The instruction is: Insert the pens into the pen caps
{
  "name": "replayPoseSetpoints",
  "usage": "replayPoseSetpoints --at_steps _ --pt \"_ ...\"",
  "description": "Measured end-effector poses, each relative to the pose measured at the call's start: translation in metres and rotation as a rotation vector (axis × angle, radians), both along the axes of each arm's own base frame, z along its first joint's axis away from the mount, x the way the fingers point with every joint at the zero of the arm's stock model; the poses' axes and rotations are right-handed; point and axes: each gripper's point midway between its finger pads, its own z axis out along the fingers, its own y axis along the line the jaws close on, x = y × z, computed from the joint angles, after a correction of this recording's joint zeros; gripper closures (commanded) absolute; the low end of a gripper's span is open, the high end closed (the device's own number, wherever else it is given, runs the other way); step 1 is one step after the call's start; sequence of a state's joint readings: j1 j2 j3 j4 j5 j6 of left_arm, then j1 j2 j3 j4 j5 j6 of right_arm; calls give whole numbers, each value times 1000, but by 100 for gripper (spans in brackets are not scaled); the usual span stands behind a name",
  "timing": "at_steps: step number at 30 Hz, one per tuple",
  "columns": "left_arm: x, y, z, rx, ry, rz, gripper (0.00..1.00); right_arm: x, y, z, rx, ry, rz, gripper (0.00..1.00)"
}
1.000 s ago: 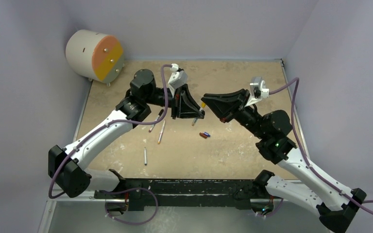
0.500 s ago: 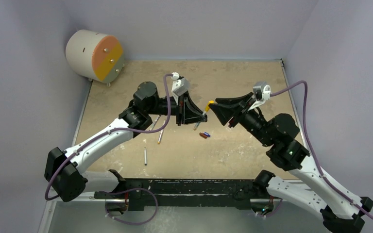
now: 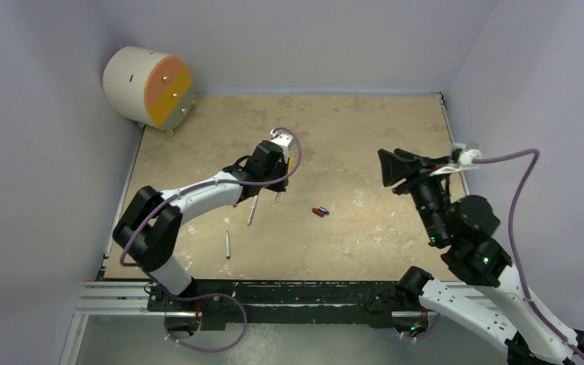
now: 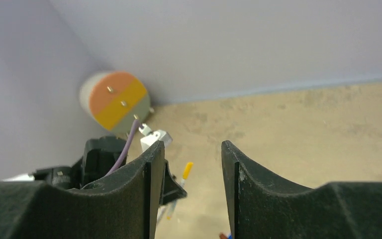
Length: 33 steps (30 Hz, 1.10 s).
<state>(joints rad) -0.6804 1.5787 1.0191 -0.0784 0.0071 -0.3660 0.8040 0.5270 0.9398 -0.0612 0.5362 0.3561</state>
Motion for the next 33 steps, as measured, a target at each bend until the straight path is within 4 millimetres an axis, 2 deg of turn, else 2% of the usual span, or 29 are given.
replayPoseSetpoints --at_steps 2,4,6,8,11,14,16,20,29,33 --pt "2 22 -35 134 64 86 100 11 11 -23 -52 59 0 52" --pt "2 38 -52 218 88 139 100 20 22 -47 -105 113 3 52" --pt "3 51 -55 270 86 183 100 28 32 -74 -164 170 9 52" --pt "8 59 -49 305 65 217 100 34 40 -95 -213 216 19 52" --pt "19 67 -36 340 38 248 100 40 51 -117 -263 264 40 52" --pt "27 81 -29 371 30 276 100 42 56 -127 -283 284 56 52" --pt "30 92 -31 404 39 300 100 43 59 -128 -286 285 59 52" --pt "29 114 -47 496 77 341 100 46 61 -127 -288 276 61 52" --pt "21 135 -77 629 149 354 100 49 64 -135 -315 281 62 51" --pt "19 140 -82 652 167 358 89 49 64 -140 -321 288 62 51"
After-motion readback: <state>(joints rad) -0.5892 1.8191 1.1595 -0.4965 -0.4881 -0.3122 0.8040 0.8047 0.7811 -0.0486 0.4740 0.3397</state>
